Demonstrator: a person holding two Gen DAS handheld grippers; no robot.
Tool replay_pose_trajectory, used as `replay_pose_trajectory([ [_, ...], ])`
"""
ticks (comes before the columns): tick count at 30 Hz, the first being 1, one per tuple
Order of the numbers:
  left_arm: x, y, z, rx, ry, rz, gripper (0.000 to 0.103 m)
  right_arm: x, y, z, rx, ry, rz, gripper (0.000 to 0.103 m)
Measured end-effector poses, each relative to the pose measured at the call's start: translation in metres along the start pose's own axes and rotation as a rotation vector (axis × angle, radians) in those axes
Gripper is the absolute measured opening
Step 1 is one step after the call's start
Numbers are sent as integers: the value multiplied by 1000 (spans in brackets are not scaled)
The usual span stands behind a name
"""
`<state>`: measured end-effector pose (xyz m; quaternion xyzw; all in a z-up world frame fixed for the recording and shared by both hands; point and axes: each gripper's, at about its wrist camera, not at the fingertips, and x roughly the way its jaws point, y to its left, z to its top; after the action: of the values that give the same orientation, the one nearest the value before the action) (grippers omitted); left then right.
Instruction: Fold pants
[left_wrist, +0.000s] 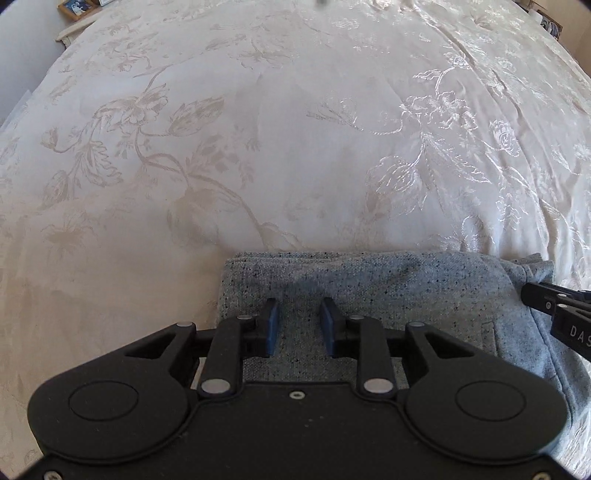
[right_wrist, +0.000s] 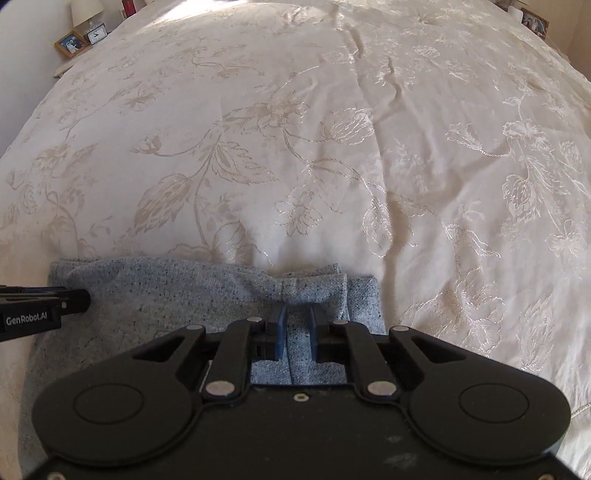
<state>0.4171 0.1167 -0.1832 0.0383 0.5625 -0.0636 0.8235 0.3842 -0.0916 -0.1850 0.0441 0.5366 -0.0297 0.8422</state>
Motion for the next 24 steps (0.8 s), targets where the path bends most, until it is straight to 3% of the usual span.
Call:
replay_pose_trajectory([
  [7,-47,5,-32,-34,-15,-28,36,-51,-8,-22,-7,-71,4,14],
  [11,-52,6,-62,19,-12,-11,38,-73,-24,-47,25,-105,23,26],
  [14,-36,8,-76,52,23,12,42,-71,-39,-61,60,-103,-9,37],
  [16,-27,9,-84,68,23,21,47,-61,-46,-66,82,-65,-23,38],
  [20,-18,15,-86,60,3,54,69,-40,-62,-67,153,-20,25,42],
  [24,-11,36,-79,-19,22,-24,74,-23,-70,-61,173,-15,65,46],
])
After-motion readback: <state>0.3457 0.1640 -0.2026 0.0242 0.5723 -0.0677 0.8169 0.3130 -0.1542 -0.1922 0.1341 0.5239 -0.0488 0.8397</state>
